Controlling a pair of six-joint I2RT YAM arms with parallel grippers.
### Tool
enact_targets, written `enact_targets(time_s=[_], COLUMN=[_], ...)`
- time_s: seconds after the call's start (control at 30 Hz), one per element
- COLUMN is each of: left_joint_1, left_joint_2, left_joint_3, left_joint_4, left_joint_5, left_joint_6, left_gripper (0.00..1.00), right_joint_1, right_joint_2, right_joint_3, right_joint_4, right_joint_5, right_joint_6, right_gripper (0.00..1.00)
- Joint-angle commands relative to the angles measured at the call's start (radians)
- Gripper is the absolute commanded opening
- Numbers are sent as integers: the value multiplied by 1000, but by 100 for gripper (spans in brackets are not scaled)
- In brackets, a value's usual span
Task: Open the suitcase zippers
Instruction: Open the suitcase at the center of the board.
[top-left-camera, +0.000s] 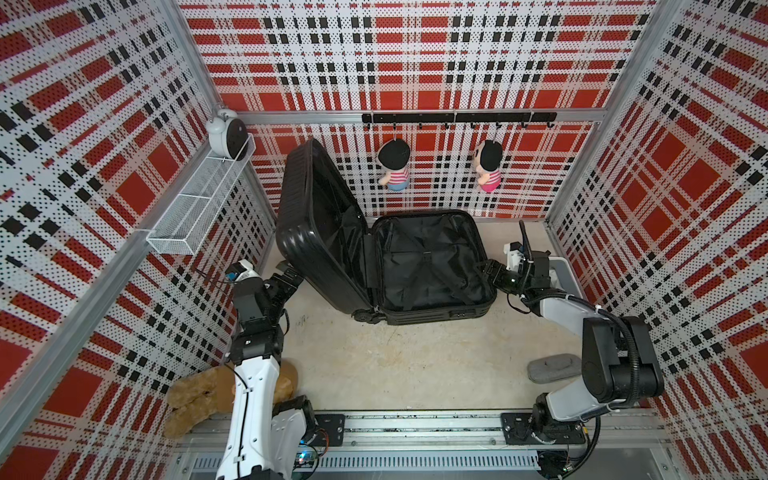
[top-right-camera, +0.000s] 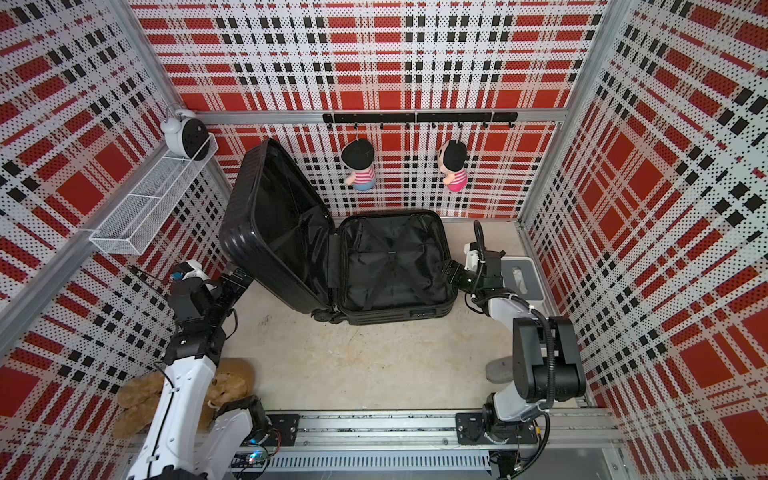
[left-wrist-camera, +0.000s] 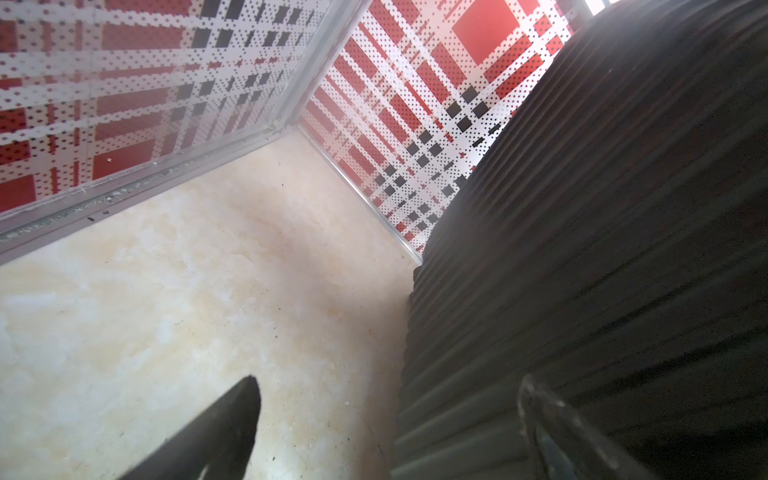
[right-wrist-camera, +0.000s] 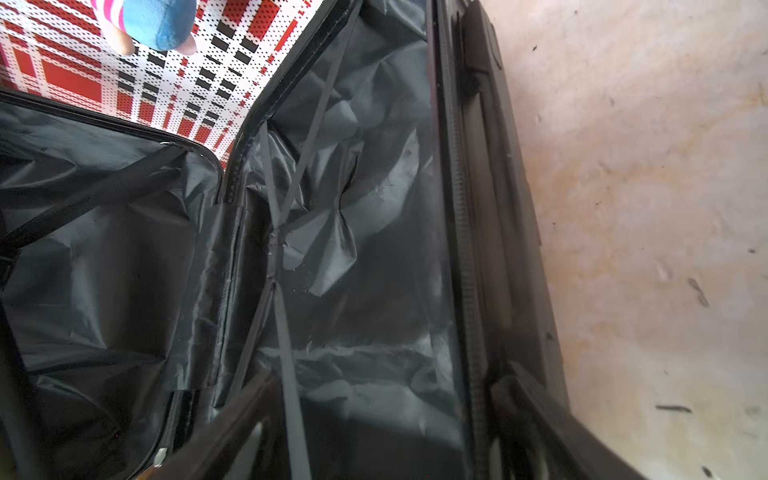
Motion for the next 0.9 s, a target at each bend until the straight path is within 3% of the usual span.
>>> enact_targets(time_s=[0.0,0.23,0.4,0.63,0.87], left_joint_1=[27,85,87,88,88], left_joint_2=[-16,18,-7,-141,-269], left_joint_3=[28,13,28,96,221], left_joint_4=[-6,14,-14,-181,-346], left_joint_5=[28,77,67,-58,-169], left_joint_6=[28,27,31,80,118], left_gripper=[98,98,98,98,98], right_joint_1=[110,223,230,230,231], right_joint_2=[34,72,72,-5,11], right_joint_3=[24,39,38,54,79], right_joint_4=[17,37,14,-82,-106], right_joint_5=[-144,-135,-99,-18,-3], right_joint_6=[27,34,13,-48,-55], right_gripper=[84,84,85,86,87])
